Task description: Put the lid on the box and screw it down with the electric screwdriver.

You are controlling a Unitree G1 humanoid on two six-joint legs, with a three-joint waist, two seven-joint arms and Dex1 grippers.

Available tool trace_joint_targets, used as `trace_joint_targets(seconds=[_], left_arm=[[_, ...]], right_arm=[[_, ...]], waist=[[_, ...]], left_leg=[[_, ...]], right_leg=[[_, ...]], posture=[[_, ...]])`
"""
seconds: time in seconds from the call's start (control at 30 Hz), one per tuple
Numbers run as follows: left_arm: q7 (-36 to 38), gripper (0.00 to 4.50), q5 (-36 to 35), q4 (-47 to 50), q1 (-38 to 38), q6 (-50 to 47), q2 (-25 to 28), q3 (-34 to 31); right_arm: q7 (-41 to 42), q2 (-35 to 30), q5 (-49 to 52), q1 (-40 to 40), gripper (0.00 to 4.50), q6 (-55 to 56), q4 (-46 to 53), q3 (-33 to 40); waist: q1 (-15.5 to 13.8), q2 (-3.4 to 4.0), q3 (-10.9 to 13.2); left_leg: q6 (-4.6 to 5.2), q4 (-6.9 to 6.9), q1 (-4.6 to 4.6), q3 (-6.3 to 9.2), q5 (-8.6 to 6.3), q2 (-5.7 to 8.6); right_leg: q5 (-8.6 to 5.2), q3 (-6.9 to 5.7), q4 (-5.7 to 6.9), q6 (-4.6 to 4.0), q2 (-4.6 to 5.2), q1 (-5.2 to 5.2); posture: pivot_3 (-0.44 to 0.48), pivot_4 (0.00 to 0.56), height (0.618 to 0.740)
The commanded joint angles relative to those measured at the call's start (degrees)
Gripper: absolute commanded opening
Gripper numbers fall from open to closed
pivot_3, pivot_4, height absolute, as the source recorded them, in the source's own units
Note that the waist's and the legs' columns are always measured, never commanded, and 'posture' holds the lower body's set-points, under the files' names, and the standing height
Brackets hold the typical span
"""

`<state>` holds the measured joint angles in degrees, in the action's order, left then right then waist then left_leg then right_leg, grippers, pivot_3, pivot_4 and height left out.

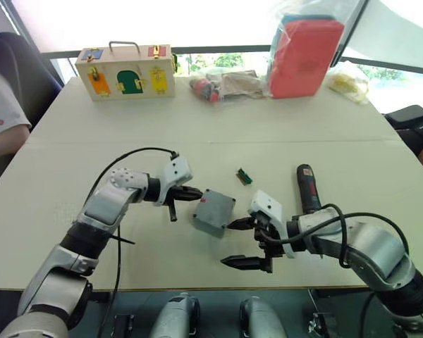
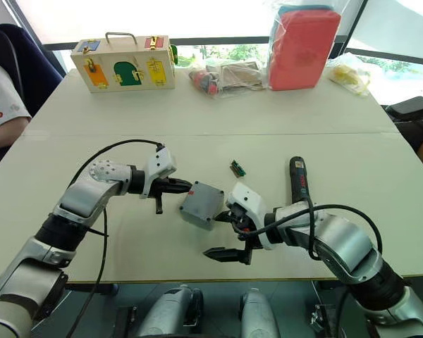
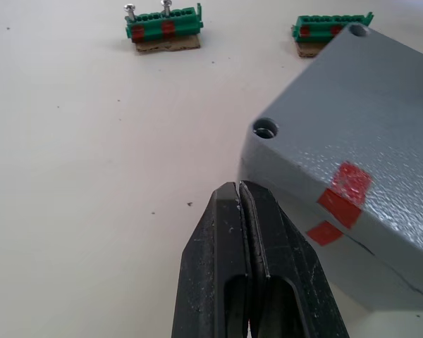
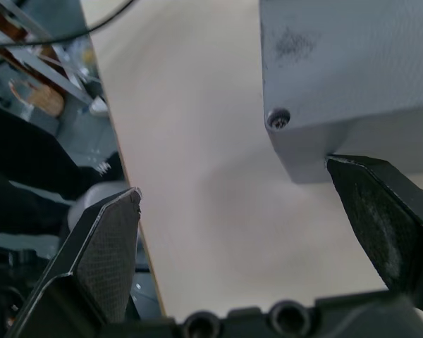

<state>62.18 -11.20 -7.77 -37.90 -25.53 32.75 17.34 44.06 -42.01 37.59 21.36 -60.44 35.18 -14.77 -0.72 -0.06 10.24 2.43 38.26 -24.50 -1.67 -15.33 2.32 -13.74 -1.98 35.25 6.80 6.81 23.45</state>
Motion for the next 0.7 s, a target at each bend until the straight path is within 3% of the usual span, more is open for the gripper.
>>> trace_joint_targets(seconds=[0.03,0.17,0.27,0.47,0.7], left_arm=[[0.61,0.0,0.9,-0.39,-0.82,1.28,1.54,-1.73],[2.6,0.0,-0.32,2.36,1.29,-1.04,5.26,-3.25],[6.64,0.0,-4.43,11.18,6.91,-5.96,9.68,-3.83],[6.68,0.0,-8.97,22.96,15.55,-12.88,12.47,-4.54],[0.18,0.0,-8.57,25.33,17.45,-14.61,8.32,-4.19]], right_arm=[[-1.09,0.68,4.06,1.22,4.47,-2.35,2.82,4.92],[1.96,-6.46,-1.09,2.35,4.47,2.51,0.62,6.14],[5.03,-10.16,-8.37,4.54,4.47,10.94,-6.06,2.95],[8.74,-7.95,-15.71,8.51,4.47,19.32,-15.68,-2.09],[13.45,-3.84,-16.83,9.2,4.47,21.75,-15.88,-5.1]], waist=[[0.06,0.0,0.0],[0.05,0.0,0.0],[0.2,0.0,0.0],[0.17,-0.01,0.0],[0.0,-0.01,0.0]], left_leg=[[0.0,0.0,0.0,0.0,0.0,0.0],[0.0,0.0,0.0,-0.01,0.0,0.01],[0.02,0.02,0.01,-0.02,-0.01,0.02],[-0.01,0.0,0.01,-0.03,0.01,-0.03],[0.0,0.08,0.01,-0.03,0.01,-0.01]], right_leg=[[0.0,-0.01,0.0,0.0,-0.01,0.0],[0.0,-0.01,0.03,0.01,0.0,0.01],[0.0,-0.01,0.03,0.01,0.0,0.0],[-0.01,0.0,0.08,0.01,-0.02,0.02],[-0.01,-0.02,0.14,0.01,-0.03,-0.02]], posture=[[0.0,0.15,0.74],[0.0,0.15,0.74],[0.0,0.15,0.74],[0.0,0.15,0.74],[0.0,0.15,0.74]])
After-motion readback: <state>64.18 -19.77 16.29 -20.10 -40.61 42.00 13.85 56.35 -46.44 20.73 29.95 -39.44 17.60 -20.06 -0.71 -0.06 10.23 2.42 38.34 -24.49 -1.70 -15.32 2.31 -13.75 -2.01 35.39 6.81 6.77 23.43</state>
